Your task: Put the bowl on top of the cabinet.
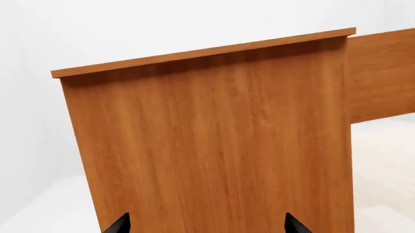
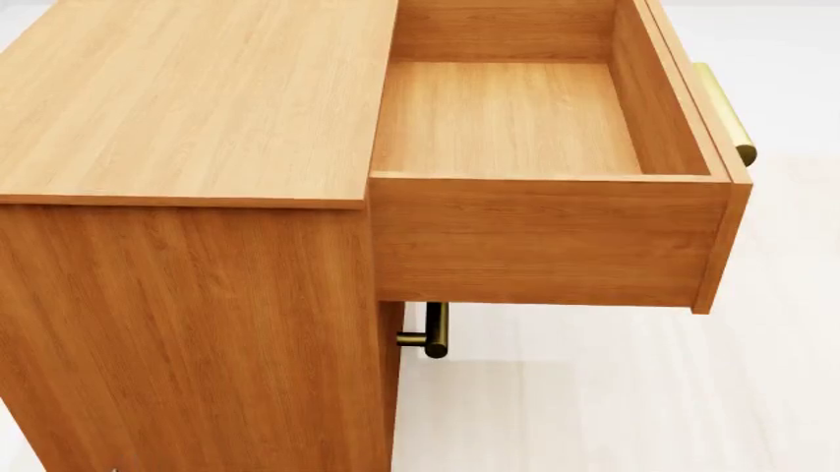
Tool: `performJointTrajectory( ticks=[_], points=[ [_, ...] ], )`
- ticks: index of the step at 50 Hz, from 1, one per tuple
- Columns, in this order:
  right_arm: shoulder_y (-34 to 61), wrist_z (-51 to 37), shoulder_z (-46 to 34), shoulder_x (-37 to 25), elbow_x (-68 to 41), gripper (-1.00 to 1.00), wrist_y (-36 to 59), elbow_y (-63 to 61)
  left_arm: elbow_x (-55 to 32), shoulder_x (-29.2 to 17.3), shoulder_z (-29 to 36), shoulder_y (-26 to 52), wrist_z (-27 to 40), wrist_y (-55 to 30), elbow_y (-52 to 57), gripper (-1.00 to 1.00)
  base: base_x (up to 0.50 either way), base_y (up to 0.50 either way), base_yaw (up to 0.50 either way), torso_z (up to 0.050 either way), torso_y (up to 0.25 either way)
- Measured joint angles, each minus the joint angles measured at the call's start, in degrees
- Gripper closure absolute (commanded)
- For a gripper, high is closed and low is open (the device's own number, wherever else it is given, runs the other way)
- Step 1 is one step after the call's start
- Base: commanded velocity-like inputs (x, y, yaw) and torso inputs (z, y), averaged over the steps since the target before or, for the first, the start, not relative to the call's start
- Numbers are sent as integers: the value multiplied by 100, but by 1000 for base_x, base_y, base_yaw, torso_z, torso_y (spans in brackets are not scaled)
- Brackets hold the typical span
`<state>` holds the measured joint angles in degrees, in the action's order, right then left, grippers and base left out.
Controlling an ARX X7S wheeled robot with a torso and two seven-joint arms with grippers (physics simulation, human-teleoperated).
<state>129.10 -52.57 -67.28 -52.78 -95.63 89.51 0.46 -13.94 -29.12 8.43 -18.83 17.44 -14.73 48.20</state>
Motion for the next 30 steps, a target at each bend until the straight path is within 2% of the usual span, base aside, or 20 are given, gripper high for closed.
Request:
performJointTrajectory(
  ticks=[13, 30],
  points=[
    [403, 2170, -220, 1644, 2401, 100, 25, 891, 77, -47, 13, -81, 21, 92, 60, -100, 0, 0, 0, 0, 1],
    [525, 5391, -150, 3347, 5788, 100, 19, 1589, 185, -109, 23, -175, 61, 183, 133, -100, 0, 0, 0, 0, 0]
  ],
)
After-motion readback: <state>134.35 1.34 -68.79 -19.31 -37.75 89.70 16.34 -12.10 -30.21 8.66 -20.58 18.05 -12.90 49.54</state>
